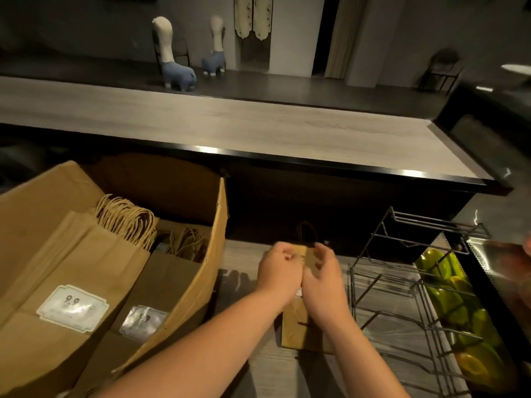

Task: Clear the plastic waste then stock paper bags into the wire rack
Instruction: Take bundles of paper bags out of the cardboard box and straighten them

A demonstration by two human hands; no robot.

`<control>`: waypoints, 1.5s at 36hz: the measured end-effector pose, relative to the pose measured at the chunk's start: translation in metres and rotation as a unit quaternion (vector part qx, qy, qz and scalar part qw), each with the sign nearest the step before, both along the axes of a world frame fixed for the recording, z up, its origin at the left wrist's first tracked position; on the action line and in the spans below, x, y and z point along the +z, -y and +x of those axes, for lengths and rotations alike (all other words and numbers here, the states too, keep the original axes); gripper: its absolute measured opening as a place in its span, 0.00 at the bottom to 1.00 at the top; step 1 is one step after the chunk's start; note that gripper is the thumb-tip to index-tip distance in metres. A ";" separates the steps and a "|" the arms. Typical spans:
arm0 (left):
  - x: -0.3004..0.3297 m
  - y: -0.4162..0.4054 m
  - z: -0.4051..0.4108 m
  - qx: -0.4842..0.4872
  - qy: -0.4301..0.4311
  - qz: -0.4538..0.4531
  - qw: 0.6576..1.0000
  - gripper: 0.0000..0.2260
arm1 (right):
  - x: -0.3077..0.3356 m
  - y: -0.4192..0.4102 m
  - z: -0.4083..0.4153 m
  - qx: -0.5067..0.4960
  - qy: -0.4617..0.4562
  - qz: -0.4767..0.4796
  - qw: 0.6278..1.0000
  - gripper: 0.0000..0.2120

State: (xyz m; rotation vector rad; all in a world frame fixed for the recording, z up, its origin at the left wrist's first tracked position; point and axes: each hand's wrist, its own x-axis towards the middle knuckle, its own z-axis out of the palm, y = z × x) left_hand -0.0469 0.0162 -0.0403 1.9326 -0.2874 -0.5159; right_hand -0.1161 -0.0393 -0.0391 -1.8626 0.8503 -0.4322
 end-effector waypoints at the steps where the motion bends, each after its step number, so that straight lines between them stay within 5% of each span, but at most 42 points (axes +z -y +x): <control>1: 0.015 0.002 0.000 0.008 -0.001 -0.035 0.999 0.10 | 0.014 0.001 0.003 -0.001 0.034 0.021 0.999 0.22; 6: 0.091 -0.007 0.007 0.037 0.005 -0.146 0.989 0.11 | 0.090 -0.012 0.021 0.012 0.178 0.066 0.982 0.16; 11: 0.143 -0.056 0.042 0.040 0.045 -0.171 0.983 0.10 | 0.138 -0.048 0.052 0.075 0.218 0.101 0.968 0.15; 19: 0.137 -0.179 0.117 0.072 0.056 -0.037 0.995 0.10 | 0.141 -0.130 0.124 0.209 0.071 0.164 0.961 0.22; 25: 0.108 -0.259 0.159 0.105 -0.026 0.100 0.989 0.12 | 0.111 -0.189 0.194 0.236 -0.068 0.252 0.936 0.24; 30: 0.091 -0.306 0.173 0.029 -0.133 0.119 0.984 0.09 | 0.089 -0.220 0.224 0.263 -0.189 0.052 0.945 0.24; 34: 0.072 -0.327 0.180 -0.102 -0.160 0.182 0.965 0.12 | 0.055 -0.213 0.217 0.313 -0.369 -0.163 0.860 0.22; 37: 0.057 -0.335 0.184 -0.142 -0.119 0.222 0.957 0.10 | 0.043 -0.198 0.205 0.333 -0.439 -0.191 0.812 0.30; 54: 0.041 -0.320 0.179 -0.225 -0.011 0.258 0.939 0.12 | 0.040 -0.184 0.205 0.373 -0.423 -0.228 0.794 0.31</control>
